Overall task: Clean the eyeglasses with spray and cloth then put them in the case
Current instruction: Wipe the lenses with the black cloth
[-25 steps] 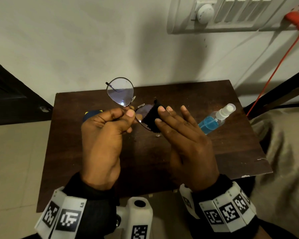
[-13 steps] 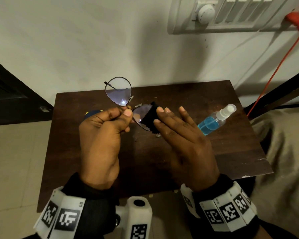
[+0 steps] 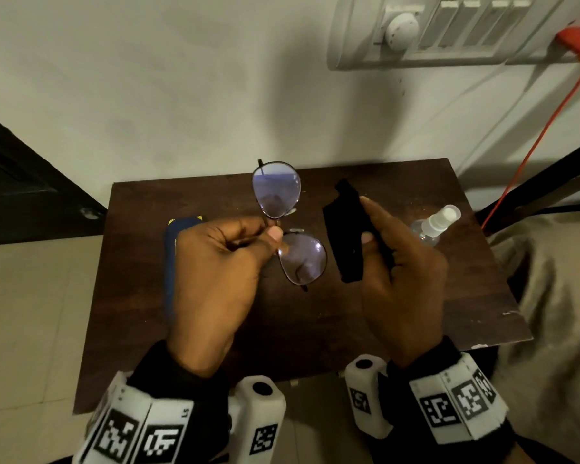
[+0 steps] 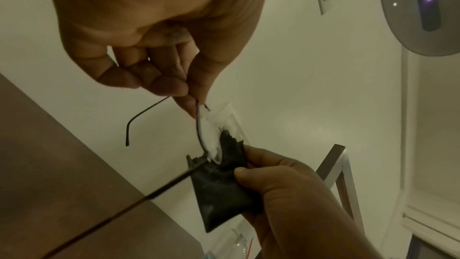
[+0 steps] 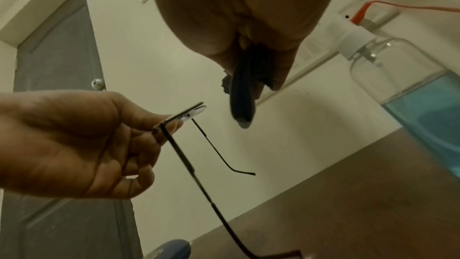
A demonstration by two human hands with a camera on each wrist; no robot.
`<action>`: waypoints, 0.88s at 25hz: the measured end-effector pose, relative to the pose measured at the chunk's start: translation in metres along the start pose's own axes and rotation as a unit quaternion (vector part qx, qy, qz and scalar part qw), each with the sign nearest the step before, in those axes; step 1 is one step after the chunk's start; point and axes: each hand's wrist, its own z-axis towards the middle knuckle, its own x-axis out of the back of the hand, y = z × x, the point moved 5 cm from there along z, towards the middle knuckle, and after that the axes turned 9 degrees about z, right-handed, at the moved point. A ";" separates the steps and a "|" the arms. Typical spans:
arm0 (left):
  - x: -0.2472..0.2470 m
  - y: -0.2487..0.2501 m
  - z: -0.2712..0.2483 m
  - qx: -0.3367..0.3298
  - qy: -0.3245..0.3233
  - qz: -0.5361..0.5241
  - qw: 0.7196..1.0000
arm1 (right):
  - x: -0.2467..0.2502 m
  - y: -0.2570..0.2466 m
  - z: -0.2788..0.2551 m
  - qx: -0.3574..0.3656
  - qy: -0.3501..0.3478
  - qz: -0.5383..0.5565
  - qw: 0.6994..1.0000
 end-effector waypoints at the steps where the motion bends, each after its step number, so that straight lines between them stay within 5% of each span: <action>1: -0.002 0.001 0.000 -0.002 -0.009 0.002 1.000 | 0.002 -0.002 0.001 -0.003 0.016 0.003 1.000; 4: -0.004 0.005 -0.002 -0.020 -0.022 0.004 1.000 | 0.001 -0.006 0.000 0.009 0.025 -0.008 1.000; 10: 0.010 0.029 -0.010 -0.234 0.070 0.163 0.956 | 0.003 0.000 0.000 -0.042 0.026 0.063 0.997; 13: 0.009 0.025 -0.011 -0.269 0.073 0.191 0.941 | -0.003 -0.003 -0.002 -0.045 -0.024 0.099 0.994; 17: 0.007 0.008 -0.007 -0.213 0.068 0.150 0.963 | -0.007 -0.007 -0.003 -0.020 -0.067 0.109 0.992; 22: 0.003 -0.017 0.006 -0.042 -0.011 -0.016 0.999 | -0.011 -0.013 -0.003 0.058 -0.136 0.088 0.985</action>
